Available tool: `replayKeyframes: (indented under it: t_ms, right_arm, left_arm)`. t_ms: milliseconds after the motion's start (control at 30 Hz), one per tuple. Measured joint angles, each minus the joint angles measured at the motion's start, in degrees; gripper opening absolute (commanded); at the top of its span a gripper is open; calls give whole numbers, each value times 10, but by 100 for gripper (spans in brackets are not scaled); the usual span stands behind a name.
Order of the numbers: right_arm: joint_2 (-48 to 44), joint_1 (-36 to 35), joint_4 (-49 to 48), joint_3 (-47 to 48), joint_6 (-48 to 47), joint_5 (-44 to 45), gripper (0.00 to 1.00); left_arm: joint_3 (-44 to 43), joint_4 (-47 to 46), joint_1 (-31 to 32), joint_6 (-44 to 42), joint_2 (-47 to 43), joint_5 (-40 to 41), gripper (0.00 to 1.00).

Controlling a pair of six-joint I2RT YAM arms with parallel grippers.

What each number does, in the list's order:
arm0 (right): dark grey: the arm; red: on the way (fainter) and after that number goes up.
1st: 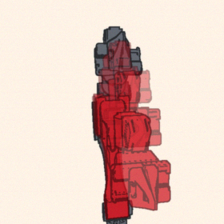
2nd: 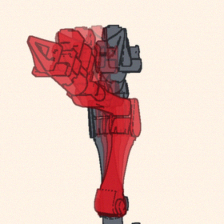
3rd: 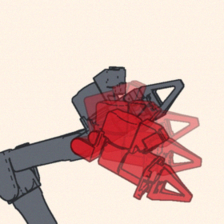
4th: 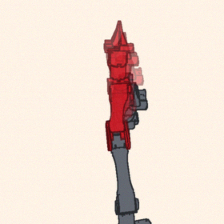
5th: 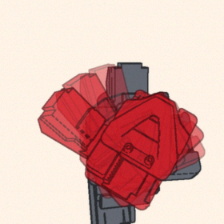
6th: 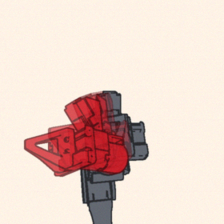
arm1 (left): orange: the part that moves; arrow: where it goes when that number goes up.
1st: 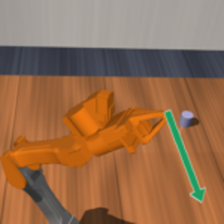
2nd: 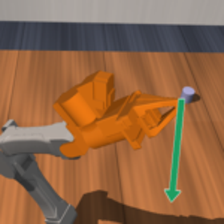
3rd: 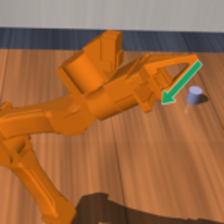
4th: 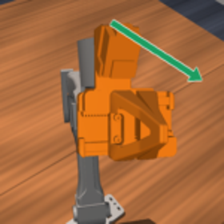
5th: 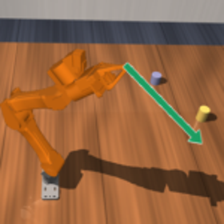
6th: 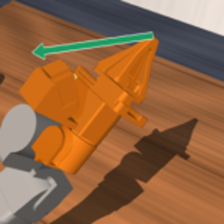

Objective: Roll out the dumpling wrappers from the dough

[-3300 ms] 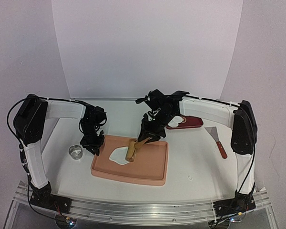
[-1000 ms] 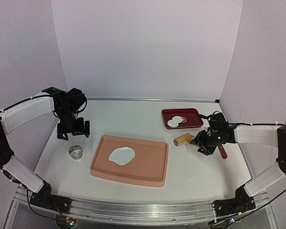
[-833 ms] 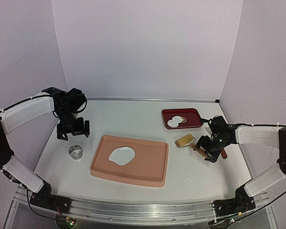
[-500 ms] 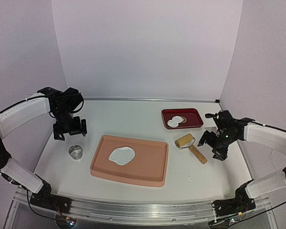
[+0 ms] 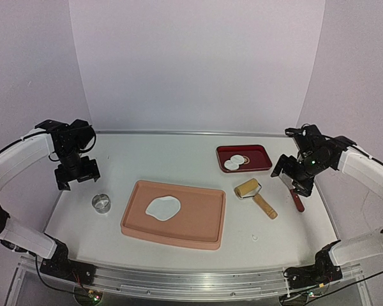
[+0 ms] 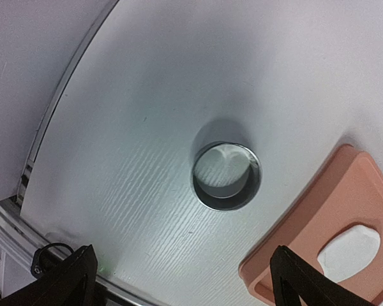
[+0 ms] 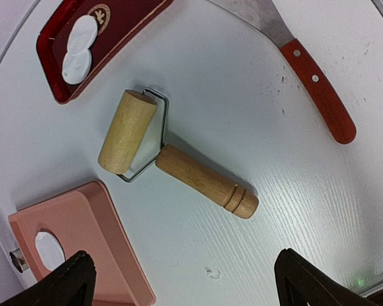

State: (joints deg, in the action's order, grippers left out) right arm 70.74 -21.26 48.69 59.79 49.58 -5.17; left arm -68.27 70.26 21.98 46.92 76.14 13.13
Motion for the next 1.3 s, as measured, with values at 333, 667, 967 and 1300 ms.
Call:
replayKeyframes:
  t_ms: [333,667,967,1300]
  right_arm:
    - [63,0,16,52,0,-9,98]
    - [88,0,20,88,-1,-33,98]
    - [105,0,20,111,-1,-50,98]
    - [118,0,20,117,-2,-64,98]
  left_arm:
    - [95,-26,-124,10,-67,-63,61]
    - [175,-153,-198,-23,-49,-206,47]
    - [212,-231,-201,-37,5,-244,36]
    - [235,-282,-202,-41,38,-256,26]
